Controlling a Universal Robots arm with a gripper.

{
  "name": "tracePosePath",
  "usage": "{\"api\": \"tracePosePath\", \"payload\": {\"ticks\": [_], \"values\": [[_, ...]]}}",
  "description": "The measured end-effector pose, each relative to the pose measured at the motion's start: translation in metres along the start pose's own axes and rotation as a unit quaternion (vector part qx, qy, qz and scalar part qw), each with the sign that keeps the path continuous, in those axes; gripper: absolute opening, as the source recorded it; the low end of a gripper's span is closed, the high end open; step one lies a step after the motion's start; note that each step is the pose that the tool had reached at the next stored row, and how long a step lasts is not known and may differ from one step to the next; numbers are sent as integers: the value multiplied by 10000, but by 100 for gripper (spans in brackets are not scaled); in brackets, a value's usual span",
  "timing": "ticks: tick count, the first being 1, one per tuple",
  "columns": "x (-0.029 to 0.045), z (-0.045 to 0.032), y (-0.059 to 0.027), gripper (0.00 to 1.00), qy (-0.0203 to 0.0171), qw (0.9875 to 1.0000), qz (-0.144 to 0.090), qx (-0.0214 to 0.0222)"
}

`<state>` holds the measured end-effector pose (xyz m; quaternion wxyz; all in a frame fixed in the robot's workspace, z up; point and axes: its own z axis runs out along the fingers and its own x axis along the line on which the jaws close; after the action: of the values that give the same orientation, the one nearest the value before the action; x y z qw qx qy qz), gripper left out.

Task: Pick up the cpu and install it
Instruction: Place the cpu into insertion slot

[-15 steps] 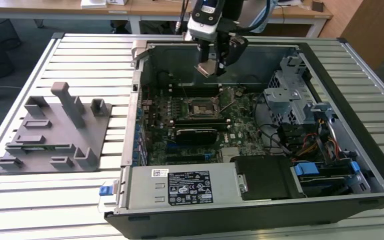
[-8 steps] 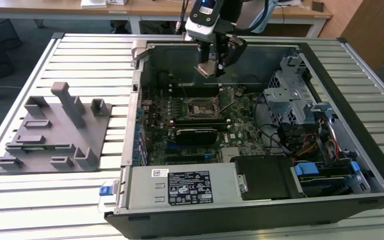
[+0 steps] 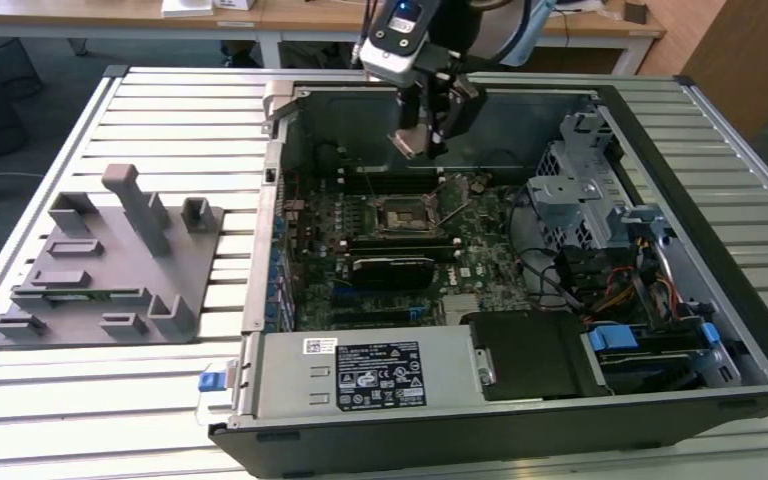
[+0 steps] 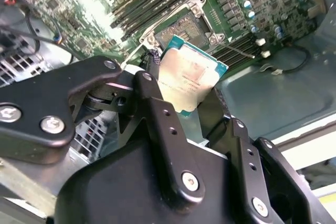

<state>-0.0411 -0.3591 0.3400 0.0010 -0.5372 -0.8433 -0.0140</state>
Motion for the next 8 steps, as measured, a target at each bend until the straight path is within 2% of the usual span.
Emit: {"api": "tracePosePath", "payload": {"ticks": [5, 8], "values": [[0, 40, -1, 54, -8, 9994, 346, -6], [-1, 71, -2, 54, -14, 9981, 613, -11]]}}
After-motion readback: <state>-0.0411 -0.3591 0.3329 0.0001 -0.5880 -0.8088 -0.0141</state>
